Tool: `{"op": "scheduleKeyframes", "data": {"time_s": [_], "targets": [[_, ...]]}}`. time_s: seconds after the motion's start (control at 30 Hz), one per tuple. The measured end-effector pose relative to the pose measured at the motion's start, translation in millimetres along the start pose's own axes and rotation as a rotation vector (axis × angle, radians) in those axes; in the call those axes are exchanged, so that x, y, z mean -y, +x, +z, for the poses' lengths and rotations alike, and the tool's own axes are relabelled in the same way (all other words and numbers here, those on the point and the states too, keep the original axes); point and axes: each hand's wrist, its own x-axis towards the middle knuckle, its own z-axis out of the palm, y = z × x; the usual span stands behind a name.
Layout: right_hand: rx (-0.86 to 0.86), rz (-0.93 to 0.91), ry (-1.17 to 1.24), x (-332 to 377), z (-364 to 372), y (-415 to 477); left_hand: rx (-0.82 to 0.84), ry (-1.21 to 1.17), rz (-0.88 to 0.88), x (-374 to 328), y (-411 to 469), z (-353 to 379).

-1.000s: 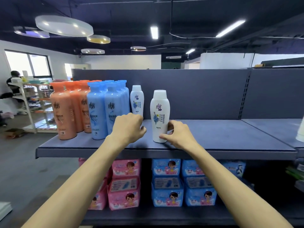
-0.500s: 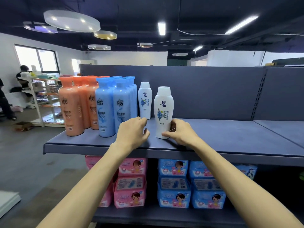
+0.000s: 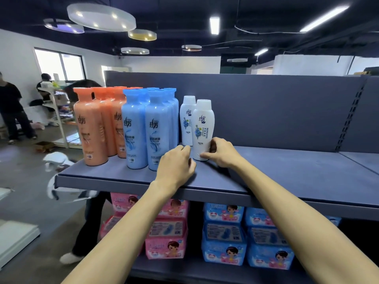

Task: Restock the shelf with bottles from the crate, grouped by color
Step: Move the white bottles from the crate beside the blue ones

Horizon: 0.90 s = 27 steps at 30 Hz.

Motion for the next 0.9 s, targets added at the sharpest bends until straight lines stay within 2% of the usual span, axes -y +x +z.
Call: {"op": "scheduleKeyframes", "data": {"time_s": [0.63,0.9], "targets": [[0.097,-0.06,0.028,6,22,67,-0.027,0.0,-0.002,0,29,27],[0.049,-0.088,0.044,2,31,72,-0.081,-0.038,0.006,3,30,33]]}}
